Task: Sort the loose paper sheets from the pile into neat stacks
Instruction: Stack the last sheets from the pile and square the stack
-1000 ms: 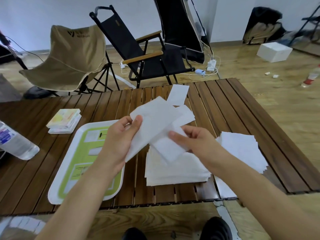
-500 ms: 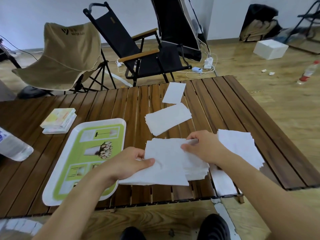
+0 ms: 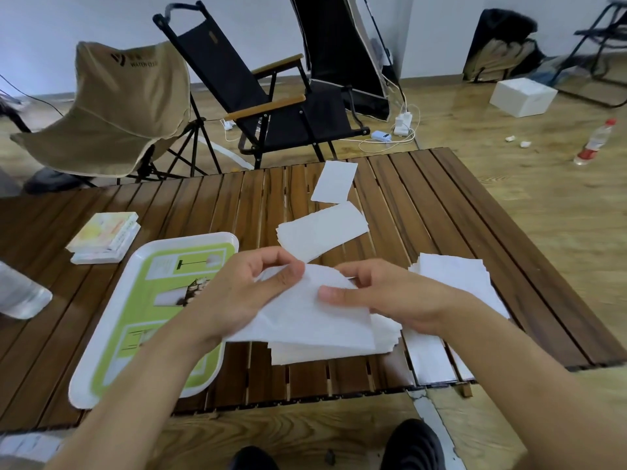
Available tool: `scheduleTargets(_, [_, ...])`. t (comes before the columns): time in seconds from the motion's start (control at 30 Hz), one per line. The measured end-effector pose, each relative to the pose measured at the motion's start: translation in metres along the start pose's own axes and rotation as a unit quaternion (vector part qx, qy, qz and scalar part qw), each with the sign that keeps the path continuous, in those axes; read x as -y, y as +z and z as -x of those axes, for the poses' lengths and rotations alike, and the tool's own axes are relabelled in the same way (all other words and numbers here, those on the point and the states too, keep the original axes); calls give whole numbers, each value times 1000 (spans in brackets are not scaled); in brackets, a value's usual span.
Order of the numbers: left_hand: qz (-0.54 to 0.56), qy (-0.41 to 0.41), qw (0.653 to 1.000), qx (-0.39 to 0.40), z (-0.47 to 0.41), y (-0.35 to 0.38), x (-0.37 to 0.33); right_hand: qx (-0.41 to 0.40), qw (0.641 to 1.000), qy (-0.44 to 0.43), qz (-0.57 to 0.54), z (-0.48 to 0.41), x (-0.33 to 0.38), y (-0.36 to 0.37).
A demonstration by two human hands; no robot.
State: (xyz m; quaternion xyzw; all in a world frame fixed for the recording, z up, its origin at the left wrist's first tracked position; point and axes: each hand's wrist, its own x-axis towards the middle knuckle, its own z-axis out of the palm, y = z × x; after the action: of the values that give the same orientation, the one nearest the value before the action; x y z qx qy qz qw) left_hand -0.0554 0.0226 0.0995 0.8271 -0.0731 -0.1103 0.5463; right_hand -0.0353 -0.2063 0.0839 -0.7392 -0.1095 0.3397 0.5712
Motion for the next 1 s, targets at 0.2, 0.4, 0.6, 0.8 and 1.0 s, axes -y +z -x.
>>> scheduleTargets(0.2, [49, -72, 996, -27, -22, 3, 28, -108, 994, 10, 13, -2, -16, -18])
scheduleTargets(0.4, [-28, -105, 993, -34, -35, 17, 57, -194, 962, 78, 174, -11, -31, -23])
scheduleTargets(0.6, [-208, -73, 974, -44, -33, 21, 69, -245, 890, 135, 360, -10, -28, -18])
scheduleTargets(0.8, [-320, -36, 936, -144, -56, 3, 73, -252, 878, -14, 406, -3, -11, -4])
scheduleTargets(1.0, [-392, 46, 916, -65, -133, 10, 83, -99, 890, 39, 443, -13, -25, 5])
